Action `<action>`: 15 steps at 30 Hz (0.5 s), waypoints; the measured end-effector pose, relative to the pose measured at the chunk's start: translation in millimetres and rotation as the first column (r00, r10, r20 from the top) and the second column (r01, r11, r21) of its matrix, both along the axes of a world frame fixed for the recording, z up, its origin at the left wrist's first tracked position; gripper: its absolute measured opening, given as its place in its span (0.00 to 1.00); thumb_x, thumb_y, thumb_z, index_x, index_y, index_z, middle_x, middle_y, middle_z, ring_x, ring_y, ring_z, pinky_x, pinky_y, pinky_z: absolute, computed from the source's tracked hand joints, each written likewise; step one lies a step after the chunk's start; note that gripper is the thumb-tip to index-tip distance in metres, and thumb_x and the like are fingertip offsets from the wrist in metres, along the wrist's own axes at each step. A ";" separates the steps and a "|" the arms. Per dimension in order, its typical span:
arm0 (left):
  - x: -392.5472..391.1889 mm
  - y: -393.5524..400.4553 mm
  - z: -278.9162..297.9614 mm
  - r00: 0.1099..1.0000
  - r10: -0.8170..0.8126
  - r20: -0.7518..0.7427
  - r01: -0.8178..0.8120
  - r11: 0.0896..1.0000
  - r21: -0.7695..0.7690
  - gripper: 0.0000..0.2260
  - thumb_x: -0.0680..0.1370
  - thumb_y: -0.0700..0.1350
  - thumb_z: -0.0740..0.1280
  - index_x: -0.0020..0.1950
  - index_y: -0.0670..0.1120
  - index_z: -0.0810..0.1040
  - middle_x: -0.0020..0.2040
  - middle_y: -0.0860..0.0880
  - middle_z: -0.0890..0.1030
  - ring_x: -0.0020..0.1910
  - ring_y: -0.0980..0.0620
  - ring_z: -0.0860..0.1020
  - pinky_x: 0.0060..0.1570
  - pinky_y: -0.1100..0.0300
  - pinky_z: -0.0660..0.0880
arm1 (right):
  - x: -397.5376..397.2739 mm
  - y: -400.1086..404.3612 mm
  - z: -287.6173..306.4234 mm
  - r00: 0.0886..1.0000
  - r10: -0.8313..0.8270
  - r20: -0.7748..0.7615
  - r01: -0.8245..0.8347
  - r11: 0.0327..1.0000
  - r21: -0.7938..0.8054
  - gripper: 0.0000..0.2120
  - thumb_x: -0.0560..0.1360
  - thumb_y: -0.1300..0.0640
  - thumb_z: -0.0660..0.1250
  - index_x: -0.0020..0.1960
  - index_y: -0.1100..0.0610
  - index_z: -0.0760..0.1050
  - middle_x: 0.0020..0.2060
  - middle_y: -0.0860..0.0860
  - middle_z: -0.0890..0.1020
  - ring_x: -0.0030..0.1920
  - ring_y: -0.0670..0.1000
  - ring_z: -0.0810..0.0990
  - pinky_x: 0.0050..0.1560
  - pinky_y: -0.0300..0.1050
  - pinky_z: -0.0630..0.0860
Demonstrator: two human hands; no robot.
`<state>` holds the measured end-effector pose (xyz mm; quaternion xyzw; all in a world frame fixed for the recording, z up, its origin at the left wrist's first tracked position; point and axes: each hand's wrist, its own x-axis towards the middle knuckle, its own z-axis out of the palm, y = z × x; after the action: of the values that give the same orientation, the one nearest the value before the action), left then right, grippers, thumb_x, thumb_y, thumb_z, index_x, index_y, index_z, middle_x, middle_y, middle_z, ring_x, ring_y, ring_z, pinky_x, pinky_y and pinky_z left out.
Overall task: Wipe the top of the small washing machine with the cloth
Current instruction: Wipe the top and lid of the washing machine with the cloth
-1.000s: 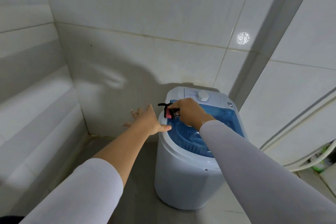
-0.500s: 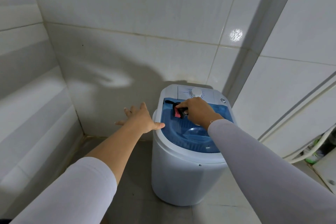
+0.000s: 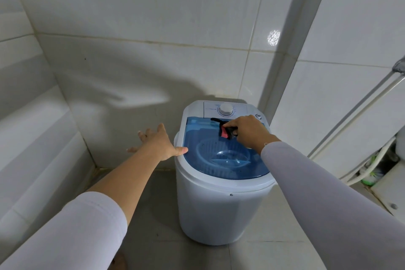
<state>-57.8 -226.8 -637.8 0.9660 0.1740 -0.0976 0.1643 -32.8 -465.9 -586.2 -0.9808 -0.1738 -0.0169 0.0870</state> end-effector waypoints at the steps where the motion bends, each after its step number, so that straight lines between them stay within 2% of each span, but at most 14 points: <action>1: 0.1 -0.3 0.2 1.000 0.001 -0.001 -0.001 1.000 0.006 0.57 0.62 0.72 0.69 0.79 0.47 0.45 0.79 0.40 0.52 0.78 0.39 0.48 0.73 0.36 0.53 | 0.0 -3.9 -0.1 1.000 -0.004 -0.001 0.004 1.000 -0.002 0.25 0.74 0.69 0.58 0.64 0.47 0.74 0.58 0.56 0.81 0.55 0.58 0.78 0.56 0.51 0.77; 6: 0.9 -1.7 2.8 1.000 0.009 -0.010 -0.009 1.000 0.030 0.57 0.62 0.71 0.69 0.79 0.47 0.45 0.79 0.40 0.52 0.78 0.39 0.48 0.73 0.36 0.53 | -2.2 -25.6 0.2 0.999 -0.043 0.006 0.043 0.999 -0.025 0.23 0.74 0.69 0.59 0.64 0.50 0.75 0.58 0.56 0.80 0.55 0.58 0.77 0.58 0.49 0.76; 9: -0.1 -2.9 3.9 1.000 0.016 -0.013 -0.016 0.999 0.038 0.57 0.62 0.72 0.69 0.79 0.47 0.46 0.78 0.40 0.53 0.78 0.39 0.49 0.72 0.35 0.54 | -3.5 -40.8 -0.1 0.996 -0.083 0.016 0.084 0.995 -0.046 0.23 0.75 0.68 0.59 0.63 0.48 0.75 0.57 0.56 0.81 0.53 0.57 0.78 0.55 0.49 0.77; 15: -8.9 -8.1 10.9 0.999 0.044 -0.008 -0.044 0.999 0.012 0.55 0.64 0.70 0.69 0.79 0.47 0.44 0.78 0.40 0.52 0.78 0.38 0.48 0.72 0.34 0.53 | -8.6 -61.0 -0.6 0.991 -0.134 0.025 0.136 0.988 -0.078 0.22 0.75 0.66 0.58 0.63 0.47 0.75 0.55 0.57 0.82 0.53 0.58 0.79 0.55 0.48 0.77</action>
<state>-66.7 -234.9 -626.9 0.9626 0.1964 -0.0967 0.1599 -41.4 -526.9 -586.9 -0.9928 -0.1084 -0.0255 0.0447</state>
